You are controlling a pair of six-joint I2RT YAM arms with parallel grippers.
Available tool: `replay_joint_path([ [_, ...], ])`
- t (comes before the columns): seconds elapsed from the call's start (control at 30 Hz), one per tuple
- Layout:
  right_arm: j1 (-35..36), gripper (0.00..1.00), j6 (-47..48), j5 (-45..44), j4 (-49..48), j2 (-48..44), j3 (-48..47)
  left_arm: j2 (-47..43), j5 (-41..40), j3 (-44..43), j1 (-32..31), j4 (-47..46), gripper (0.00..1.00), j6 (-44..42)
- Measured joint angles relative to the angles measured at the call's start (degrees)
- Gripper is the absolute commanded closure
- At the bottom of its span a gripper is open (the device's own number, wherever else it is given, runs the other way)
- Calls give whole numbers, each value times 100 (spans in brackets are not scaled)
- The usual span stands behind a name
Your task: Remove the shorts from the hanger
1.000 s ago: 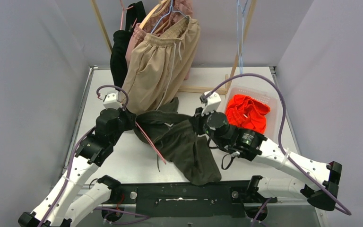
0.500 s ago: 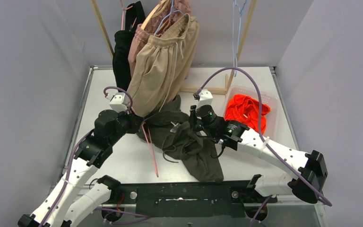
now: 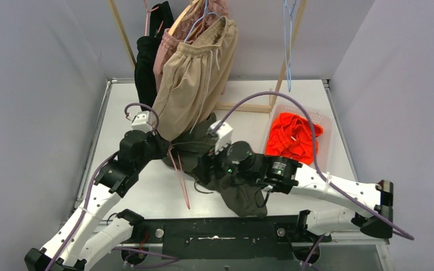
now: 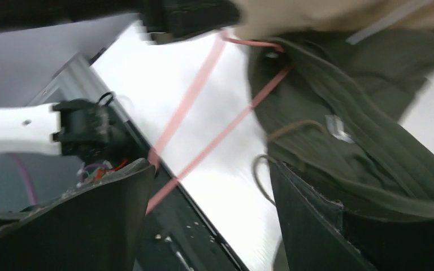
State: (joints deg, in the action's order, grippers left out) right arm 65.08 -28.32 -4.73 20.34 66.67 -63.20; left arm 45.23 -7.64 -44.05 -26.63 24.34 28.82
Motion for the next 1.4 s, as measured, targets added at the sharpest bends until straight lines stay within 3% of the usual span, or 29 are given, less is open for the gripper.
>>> replay_joint_path([
  [0.1,846,21,348,-251,127,664,-752,116,-74,-4,-2,-15,100,162],
  [0.2,1244,21,575,-382,240,1244,-1333,170,-136,-26,-2,-9,100,258],
  [0.53,1384,25,820,-658,1235,2116,-1808,166,-385,-98,-4,168,100,411],
  [0.83,1484,38,798,-634,1711,2444,-2164,188,-599,-129,-22,367,100,815],
  [1.17,1547,36,708,-686,1858,2507,-2358,85,-1113,-133,-28,586,100,1349],
  [1.4,1698,46,704,-835,2149,2813,-2889,275,-1329,-363,-33,557,100,1585],
])
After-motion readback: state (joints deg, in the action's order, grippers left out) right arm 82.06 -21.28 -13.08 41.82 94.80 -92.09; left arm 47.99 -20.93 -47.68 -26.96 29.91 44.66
